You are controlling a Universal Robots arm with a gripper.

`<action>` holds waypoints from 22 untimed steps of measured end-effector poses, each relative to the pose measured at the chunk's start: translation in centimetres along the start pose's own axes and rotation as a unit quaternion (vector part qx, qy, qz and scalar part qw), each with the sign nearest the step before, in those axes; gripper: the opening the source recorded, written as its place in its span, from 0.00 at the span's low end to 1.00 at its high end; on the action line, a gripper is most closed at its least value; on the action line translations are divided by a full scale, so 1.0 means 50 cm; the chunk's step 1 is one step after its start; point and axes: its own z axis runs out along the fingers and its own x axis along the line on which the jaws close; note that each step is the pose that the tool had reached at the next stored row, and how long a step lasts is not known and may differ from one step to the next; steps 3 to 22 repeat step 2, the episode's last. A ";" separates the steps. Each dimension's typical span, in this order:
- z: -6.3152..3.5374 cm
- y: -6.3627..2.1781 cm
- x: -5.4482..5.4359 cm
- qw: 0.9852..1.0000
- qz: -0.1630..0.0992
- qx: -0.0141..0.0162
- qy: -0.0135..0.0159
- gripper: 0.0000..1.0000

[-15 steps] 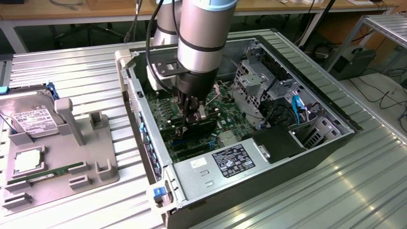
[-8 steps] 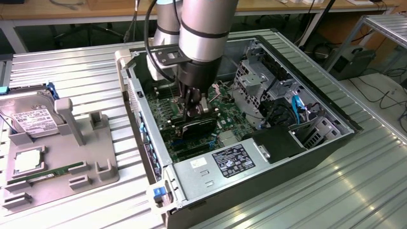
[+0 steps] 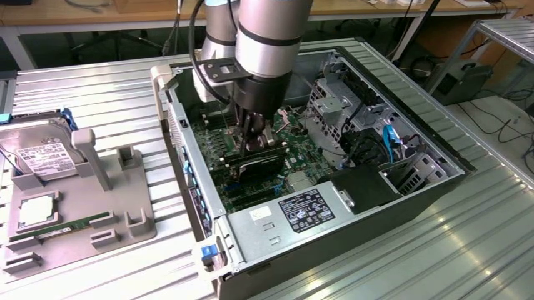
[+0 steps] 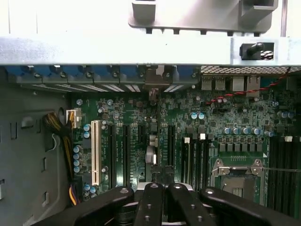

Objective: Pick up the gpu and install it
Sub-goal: 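Press down on the gpu until it lock into place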

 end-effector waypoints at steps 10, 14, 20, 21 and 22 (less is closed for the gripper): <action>0.000 0.000 0.000 1.000 0.000 0.000 0.000 0.11; 0.000 0.000 0.000 1.000 0.000 0.000 0.000 0.11; 0.000 0.000 0.000 1.000 0.000 0.000 0.000 0.11; 0.000 0.000 0.000 1.000 0.000 0.000 0.000 0.11; 0.000 0.000 0.000 1.000 0.000 0.000 0.000 0.11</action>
